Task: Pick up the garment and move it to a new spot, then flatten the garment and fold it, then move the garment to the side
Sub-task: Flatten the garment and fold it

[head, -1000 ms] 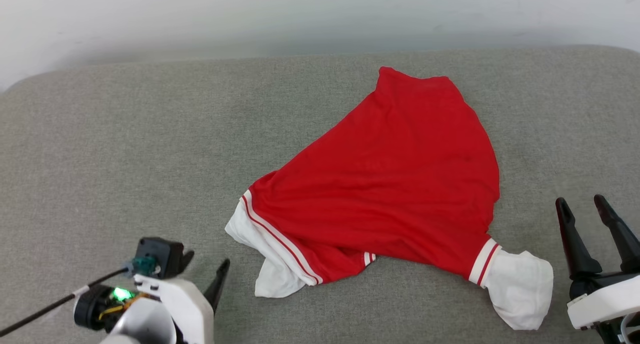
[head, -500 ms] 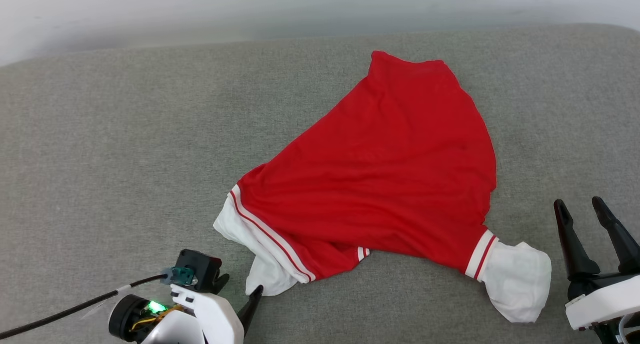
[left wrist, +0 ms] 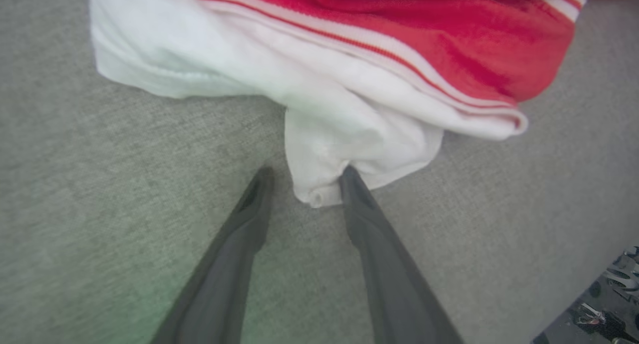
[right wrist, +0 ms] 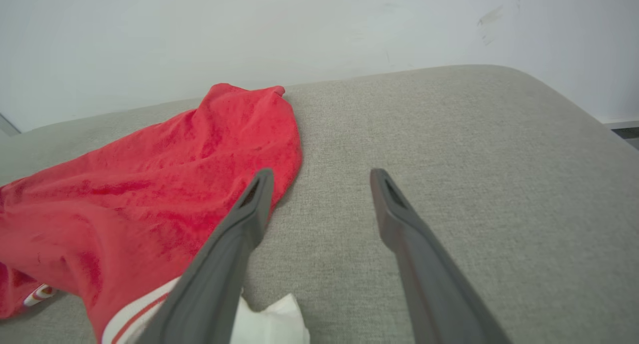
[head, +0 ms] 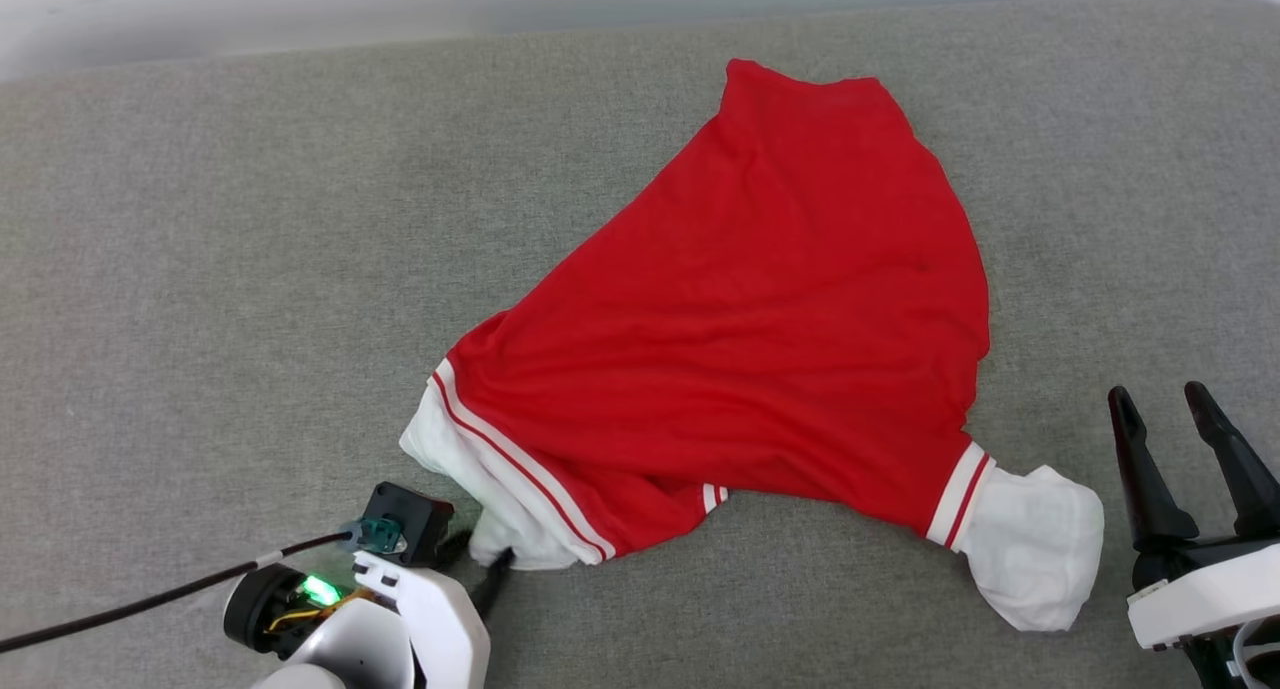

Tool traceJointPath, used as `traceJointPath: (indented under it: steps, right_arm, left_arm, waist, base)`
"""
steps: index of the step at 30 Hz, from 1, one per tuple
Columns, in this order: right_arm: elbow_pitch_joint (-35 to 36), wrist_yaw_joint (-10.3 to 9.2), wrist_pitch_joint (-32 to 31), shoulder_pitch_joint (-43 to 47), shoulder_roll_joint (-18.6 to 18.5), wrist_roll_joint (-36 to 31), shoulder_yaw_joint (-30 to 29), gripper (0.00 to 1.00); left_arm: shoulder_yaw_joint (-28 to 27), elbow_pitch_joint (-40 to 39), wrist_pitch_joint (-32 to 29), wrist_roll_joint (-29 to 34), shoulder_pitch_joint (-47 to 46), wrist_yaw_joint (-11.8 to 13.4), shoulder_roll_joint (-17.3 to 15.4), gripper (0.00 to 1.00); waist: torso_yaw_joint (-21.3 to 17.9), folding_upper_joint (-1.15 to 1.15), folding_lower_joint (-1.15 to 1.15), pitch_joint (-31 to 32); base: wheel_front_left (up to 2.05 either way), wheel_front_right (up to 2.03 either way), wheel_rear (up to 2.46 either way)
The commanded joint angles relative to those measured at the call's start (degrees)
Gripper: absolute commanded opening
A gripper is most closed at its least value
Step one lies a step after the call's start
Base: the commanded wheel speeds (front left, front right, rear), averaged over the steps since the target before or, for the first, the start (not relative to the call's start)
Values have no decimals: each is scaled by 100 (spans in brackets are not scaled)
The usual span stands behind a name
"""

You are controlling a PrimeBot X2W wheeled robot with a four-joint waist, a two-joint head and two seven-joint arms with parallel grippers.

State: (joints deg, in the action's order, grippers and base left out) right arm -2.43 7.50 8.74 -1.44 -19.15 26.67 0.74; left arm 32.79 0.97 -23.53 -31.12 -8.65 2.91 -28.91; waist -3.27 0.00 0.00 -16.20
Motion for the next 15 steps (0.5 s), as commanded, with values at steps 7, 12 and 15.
traceJointPath:
  steps: [7, 12, 15]
  right_arm:
    - [-100, -2, -151, 57, -64, -38, 1, 100]
    - [116, -2, -790, 309, -326, 209, 128, 100]
    - [440, -2, -1434, 570, -595, 435, 272, 100]
  left_arm:
    - [-208, 78, 494, -84, 304, 168, -11, 0]
    - [-701, -385, 973, -197, 515, 413, -187, 0]
    - [-981, -784, 1107, -262, 722, 579, -355, 0]
  waist:
    - [77, 0, 0, 316]
    - [142, 0, 0, 671]
    - [171, 0, 0, 866]
  base:
    - [0, 0, 0]
    - [0, 0, 0]
    - [0, 0, 0]
